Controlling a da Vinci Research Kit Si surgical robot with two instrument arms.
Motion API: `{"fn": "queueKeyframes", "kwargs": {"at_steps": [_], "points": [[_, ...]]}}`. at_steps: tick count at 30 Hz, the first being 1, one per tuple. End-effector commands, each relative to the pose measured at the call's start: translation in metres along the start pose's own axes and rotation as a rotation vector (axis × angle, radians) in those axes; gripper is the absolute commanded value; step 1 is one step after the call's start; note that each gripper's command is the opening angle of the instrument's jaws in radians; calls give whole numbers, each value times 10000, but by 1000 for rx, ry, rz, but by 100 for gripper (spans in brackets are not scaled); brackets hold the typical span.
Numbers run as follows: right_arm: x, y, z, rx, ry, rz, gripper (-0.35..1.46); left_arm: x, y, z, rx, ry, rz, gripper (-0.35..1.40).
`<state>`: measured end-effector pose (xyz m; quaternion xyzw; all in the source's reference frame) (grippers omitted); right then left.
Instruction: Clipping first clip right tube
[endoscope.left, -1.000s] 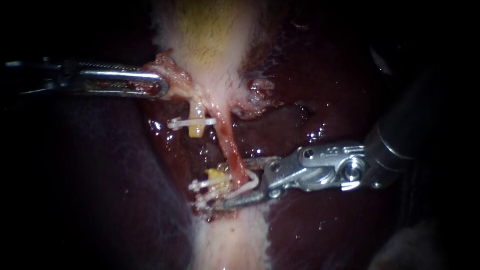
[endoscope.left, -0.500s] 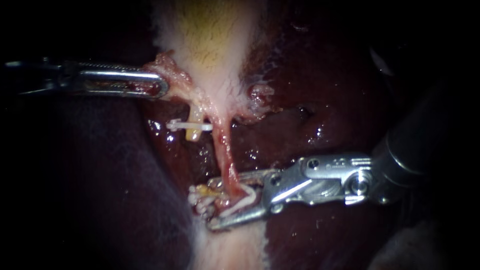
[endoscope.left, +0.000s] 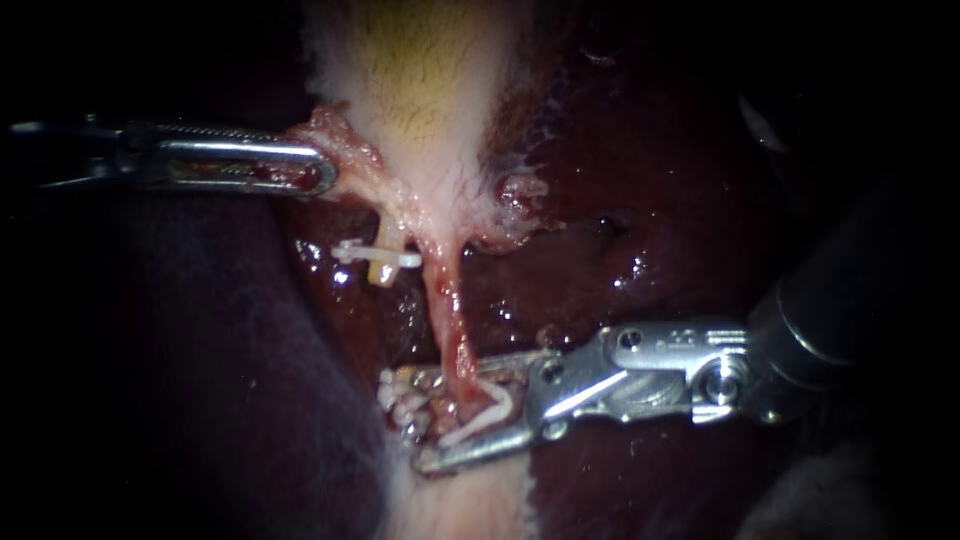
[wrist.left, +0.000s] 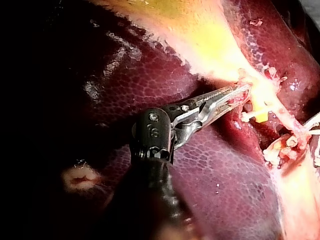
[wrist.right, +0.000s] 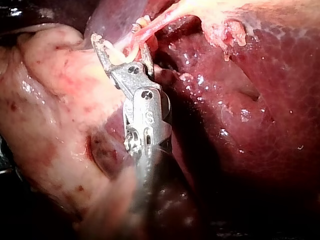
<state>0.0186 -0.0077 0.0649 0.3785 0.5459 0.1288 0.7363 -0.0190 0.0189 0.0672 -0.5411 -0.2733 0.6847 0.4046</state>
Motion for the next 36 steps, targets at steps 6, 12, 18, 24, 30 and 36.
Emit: {"fn": "queueKeyframes", "kwargs": {"at_steps": [6, 12, 18, 24, 30, 36], "points": [[-6, 0, 3, 12, -8, 10, 41, -1, -2, 0, 0, 0, 0, -35], [-9, 2, 6, 25, -14, 9, 34, -1, -2, 1, 0, 0, 0, -35], [-7, 8, 4, 25, -13, 11, 22, -1, -2, 1, 0, 0, 0, -35], [-8, 12, 2, 26, -14, 16, 0, -1, -1, 1, 1, 0, 0, -35], [-10, 13, -3, 25, -18, 122, -35, -1, -1, 1, 1, 0, 0, -35], [-11, 11, -6, 19, -41, 139, -35, -1, -1, 1, 1, 0, 0, -35]]}}
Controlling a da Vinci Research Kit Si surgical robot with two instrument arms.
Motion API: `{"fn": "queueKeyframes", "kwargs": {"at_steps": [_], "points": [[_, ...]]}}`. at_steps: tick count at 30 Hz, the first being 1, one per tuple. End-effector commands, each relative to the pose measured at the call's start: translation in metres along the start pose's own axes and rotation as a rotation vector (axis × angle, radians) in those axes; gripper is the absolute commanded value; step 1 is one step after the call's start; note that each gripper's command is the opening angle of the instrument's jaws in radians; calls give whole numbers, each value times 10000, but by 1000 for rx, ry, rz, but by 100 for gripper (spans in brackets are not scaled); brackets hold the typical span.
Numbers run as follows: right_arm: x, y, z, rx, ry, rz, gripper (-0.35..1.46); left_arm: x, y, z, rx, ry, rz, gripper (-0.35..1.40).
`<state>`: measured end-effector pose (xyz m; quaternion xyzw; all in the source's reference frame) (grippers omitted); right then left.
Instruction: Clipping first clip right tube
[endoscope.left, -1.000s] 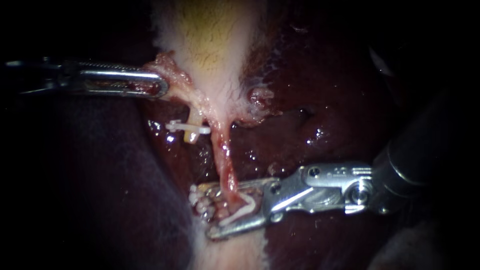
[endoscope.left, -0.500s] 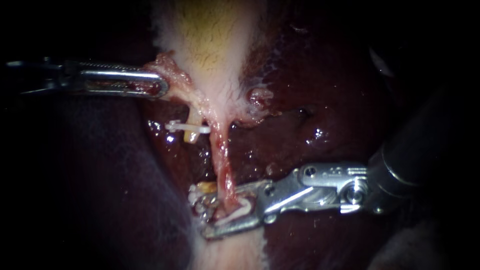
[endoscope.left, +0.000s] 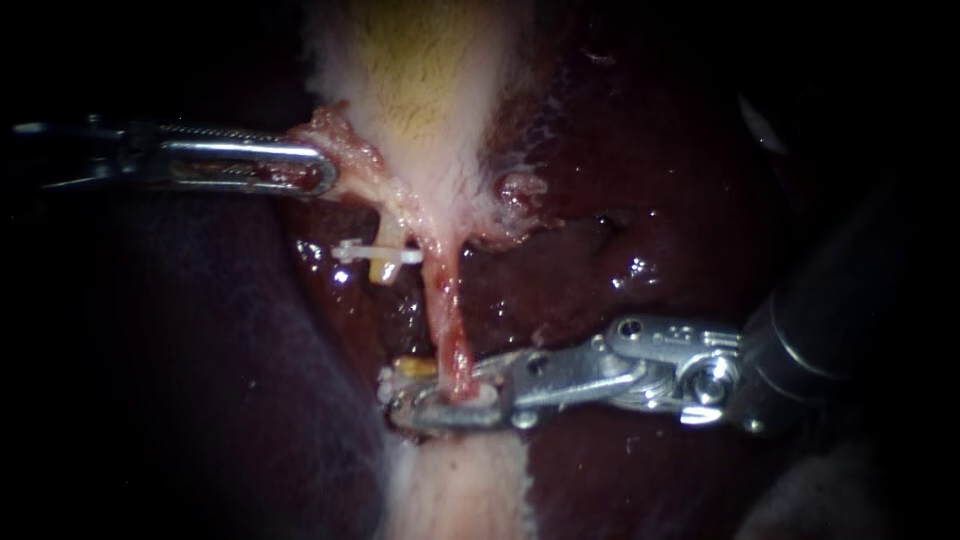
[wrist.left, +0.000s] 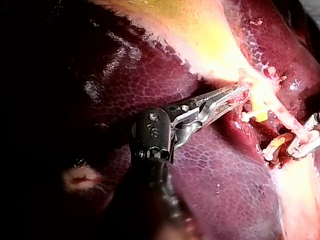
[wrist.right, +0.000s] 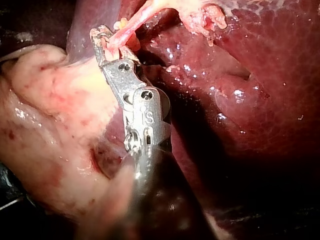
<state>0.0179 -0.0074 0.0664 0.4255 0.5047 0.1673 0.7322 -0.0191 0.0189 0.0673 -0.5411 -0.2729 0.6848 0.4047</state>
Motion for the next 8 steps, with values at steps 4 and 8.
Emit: {"fn": "queueKeyframes", "kwargs": {"at_steps": [4, 8], "points": [[-3, 0, 0, -2, -6, -3, -35, 0, 0, -1, 0, 0, 0, -35], [-4, 2, 1, -3, -6, -4, -35, 0, 0, 0, 0, 0, 0, -35]]}}
